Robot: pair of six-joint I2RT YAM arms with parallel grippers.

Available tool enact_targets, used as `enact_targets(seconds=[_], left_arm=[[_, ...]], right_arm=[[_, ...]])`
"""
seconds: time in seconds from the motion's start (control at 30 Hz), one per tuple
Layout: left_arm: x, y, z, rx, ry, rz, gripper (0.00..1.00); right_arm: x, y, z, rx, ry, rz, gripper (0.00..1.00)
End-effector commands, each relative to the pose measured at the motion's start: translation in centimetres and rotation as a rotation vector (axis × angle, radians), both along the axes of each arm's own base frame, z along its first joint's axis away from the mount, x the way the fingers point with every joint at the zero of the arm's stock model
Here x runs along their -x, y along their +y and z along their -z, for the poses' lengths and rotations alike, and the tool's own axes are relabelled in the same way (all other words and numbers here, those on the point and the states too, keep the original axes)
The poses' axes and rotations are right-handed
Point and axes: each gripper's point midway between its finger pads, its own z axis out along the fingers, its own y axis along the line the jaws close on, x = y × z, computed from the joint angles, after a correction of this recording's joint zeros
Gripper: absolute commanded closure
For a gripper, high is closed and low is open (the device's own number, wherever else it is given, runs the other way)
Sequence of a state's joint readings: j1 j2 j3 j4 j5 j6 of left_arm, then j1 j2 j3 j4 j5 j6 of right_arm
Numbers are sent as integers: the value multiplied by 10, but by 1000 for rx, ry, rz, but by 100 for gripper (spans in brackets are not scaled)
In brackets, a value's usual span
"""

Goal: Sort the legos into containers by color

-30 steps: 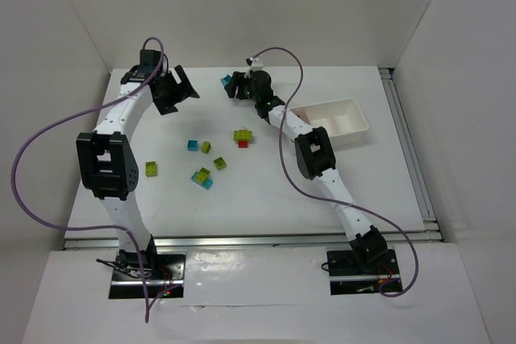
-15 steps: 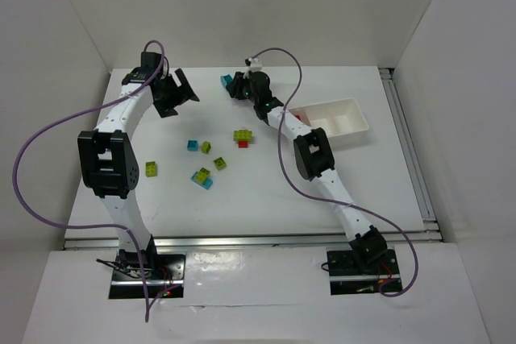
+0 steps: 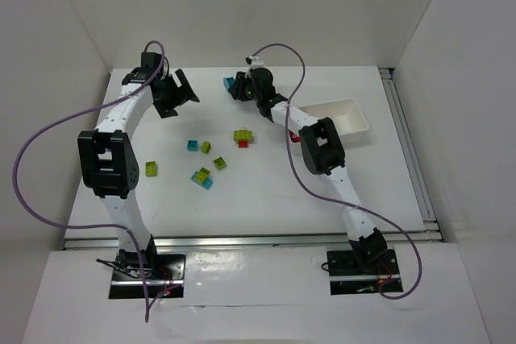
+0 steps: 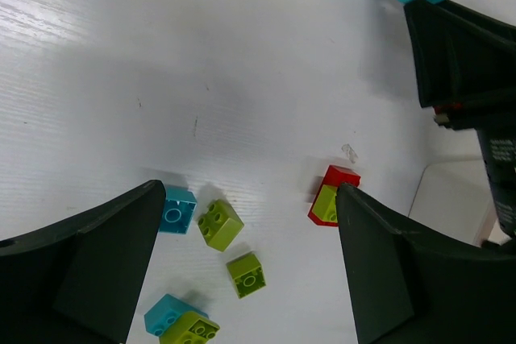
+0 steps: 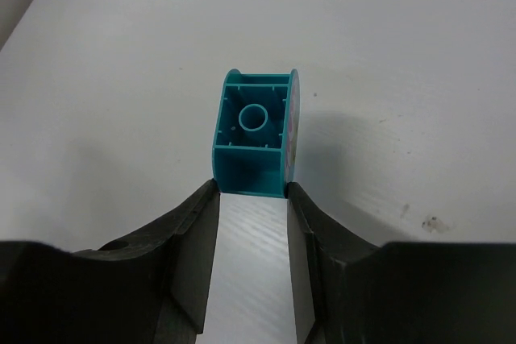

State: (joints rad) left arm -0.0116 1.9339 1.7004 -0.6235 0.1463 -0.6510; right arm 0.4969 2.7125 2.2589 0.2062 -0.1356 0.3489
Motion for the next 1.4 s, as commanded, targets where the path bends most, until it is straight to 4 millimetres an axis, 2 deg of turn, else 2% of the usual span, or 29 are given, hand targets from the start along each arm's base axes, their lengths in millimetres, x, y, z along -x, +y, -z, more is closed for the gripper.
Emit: enact_targets(seconds=[0.0, 0.03, 0.1, 0.13, 0.2, 0.23, 0.27, 0.3, 0.33, 0.4, 0.43, 0.47, 0.5, 0.53, 0.57, 0.6, 0.67, 0.7, 0.73, 0.77, 0.8, 0.83, 0.87, 1.0, 1.17, 1.2, 1.27, 1.3, 1.37], left_arm=[[1, -1, -8, -2, -22, 35, 4], [2, -3, -13, 8, -32, 43, 4], [5, -5, -15, 18, -33, 50, 4], [7, -5, -12, 18, -24, 50, 4], [8, -8, -17, 28, -36, 69, 4], [9, -10, -17, 39, -36, 78, 4], [9, -10, -17, 39, -36, 78, 4], [12, -12, -17, 45, -29, 93, 4], [12, -14, -17, 53, -29, 100, 4], [13, -17, -17, 45, -32, 120, 4], [15, -23, -20, 49, -33, 144, 4], [13, -24, -23, 48, -44, 145, 4], [15, -37, -20, 52, -33, 187, 4], [14, -43, -28, 52, -45, 202, 4], [12, -51, -24, 55, -43, 230, 4], [13, -60, -25, 56, -37, 247, 4], [12, -93, -38, 66, -70, 342, 4], [13, -106, -32, 77, -49, 372, 5], [19, -132, -33, 89, -51, 441, 5], [16, -144, -44, 83, -74, 474, 5], [18, -157, -45, 95, -68, 504, 5], [17, -168, -33, 95, -41, 523, 5], [18, -188, -44, 111, -70, 579, 5], [25, -219, -42, 166, -53, 659, 5], [27, -223, -41, 162, -56, 676, 5], [29, -222, -40, 156, -49, 682, 5], [31, -220, -46, 145, -61, 674, 5], [32, -217, -49, 131, -66, 674, 5], [33, -214, -51, 120, -65, 667, 5]], right_arm=[[21, 9, -121, -58, -162, -27, 91], [29, 13, -126, -44, -160, -40, 92], [44, -1, -166, -45, -171, -14, 93], [51, -7, -156, -21, -132, -6, 93], [65, -17, -166, -10, -118, 2, 95], [76, -35, -178, -2, -111, 28, 95], [80, -52, -178, 23, -84, 73, 95], [89, -60, -181, 34, -72, 84, 95], [107, -82, -187, 55, -45, 110, 95], [120, -116, -190, 88, -17, 185, 95], [140, -136, -199, 95, -12, 208, 95], [148, -160, -193, 131, 23, 265, 95], [157, -175, -192, 146, 37, 296, 95], [172, -193, -213, 134, 14, 325, 95], [188, -210, -191, 183, 79, 351, 95], [192, -233, -190, 195, 90, 404, 95], [212, -260, -186, 200, 117, 455, 95], [218, -277, -181, 212, 143, 485, 95], [223, -286, -178, 221, 154, 506, 95], [229, -294, -181, 218, 152, 522, 95], [231, -304, -171, 226, 172, 542, 95], [233, -307, -165, 231, 190, 543, 95], [234, -307, -161, 236, 199, 542, 95], [230, -316, -135, 258, 249, 545, 95], [211, -315, -115, 273, 260, 513, 95], [209, -315, -104, 285, 284, 511, 95], [200, -317, -101, 281, 279, 520, 93], [192, -314, -101, 282, 272, 505, 91], [187, -312, -96, 294, 286, 490, 77]])
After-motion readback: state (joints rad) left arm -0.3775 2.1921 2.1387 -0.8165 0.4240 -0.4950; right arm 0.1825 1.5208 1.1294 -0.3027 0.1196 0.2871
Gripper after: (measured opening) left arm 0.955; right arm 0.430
